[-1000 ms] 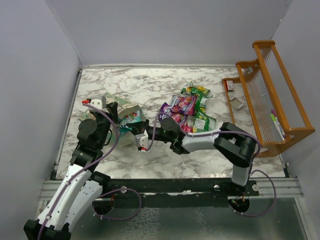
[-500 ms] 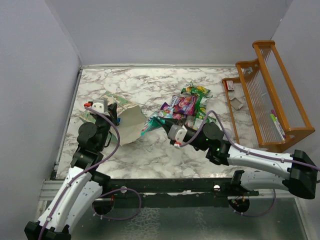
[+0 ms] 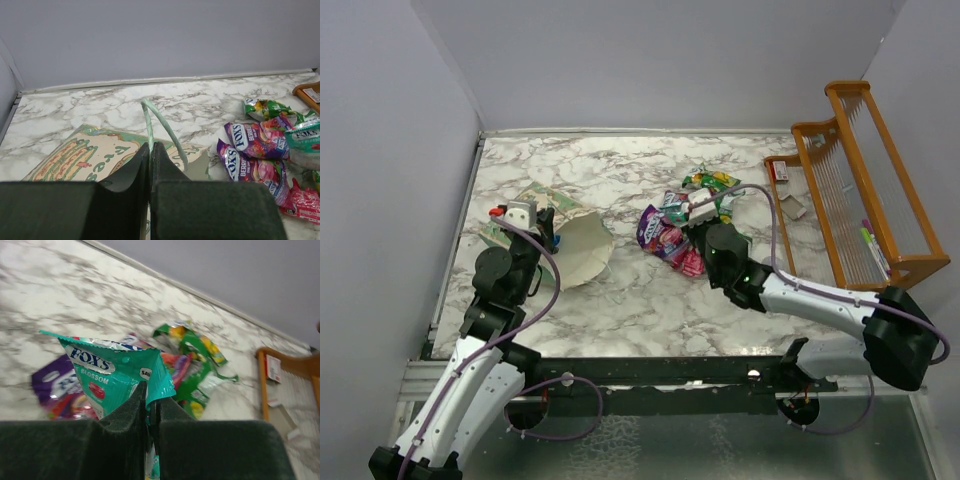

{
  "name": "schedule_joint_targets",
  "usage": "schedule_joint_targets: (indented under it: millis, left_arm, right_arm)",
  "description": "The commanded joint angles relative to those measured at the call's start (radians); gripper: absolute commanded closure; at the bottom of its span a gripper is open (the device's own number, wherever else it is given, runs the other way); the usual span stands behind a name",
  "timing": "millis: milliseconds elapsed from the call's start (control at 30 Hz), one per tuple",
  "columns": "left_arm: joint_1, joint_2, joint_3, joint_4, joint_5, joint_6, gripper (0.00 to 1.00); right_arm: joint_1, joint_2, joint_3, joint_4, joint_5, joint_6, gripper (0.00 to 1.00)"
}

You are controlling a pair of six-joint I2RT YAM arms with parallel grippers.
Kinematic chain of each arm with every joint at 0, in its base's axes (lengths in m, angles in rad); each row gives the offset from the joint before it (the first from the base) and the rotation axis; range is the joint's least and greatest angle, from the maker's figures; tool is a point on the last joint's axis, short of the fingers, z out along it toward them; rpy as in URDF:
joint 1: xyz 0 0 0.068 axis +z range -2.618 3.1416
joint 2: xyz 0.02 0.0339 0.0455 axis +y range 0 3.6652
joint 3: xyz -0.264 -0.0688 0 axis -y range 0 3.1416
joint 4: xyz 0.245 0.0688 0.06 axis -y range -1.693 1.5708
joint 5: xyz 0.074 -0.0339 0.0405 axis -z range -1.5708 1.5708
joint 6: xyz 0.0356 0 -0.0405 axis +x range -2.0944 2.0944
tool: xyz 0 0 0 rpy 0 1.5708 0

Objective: Take the snacks out of the paper bag

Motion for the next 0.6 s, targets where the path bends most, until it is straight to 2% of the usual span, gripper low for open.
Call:
schedule_joint_targets:
  millis: [0, 67, 167, 233, 367, 500, 567]
  left_arm:
    - [0.005, -0.024, -0.005, -0.001, 0.024, 0.016, 1.0]
    - [0.006, -0.022, -0.004, 0.0, 0.028, 0.016, 1.0]
    - [0.006, -0.02, -0.002, -0.001, 0.03, 0.015, 1.0]
    - [0.005, -0.019, -0.002, -0.001, 0.038, 0.013, 1.0]
    - [0.006, -0.017, -0.005, 0.0, 0.047, 0.012, 1.0]
    - [0.005, -0.017, -0.005, -0.004, 0.049, 0.016, 1.0]
    - [0.006, -0.018, -0.004, -0.011, 0.054, 0.024, 1.0]
  right_arm:
    - [-0.186, 0.008, 0.075, 0.01, 0.057, 0.089, 0.99]
    - [-0.235, 0.019, 0.097, -0.002, 0.071, 0.079, 0.99]
    - [-0.245, 0.051, 0.097, 0.056, 0.108, -0.002, 0.99]
    - [-0.246, 0.072, 0.093, 0.051, 0.09, 0.007, 0.99]
    - [-0.245, 0.111, 0.079, -0.062, -0.08, 0.17, 0.96]
    - [-0.245, 0.142, 0.028, -0.052, -0.32, 0.291, 0.85]
    - [-0.245, 0.154, 0.013, -0.049, -0.404, 0.332, 0.76]
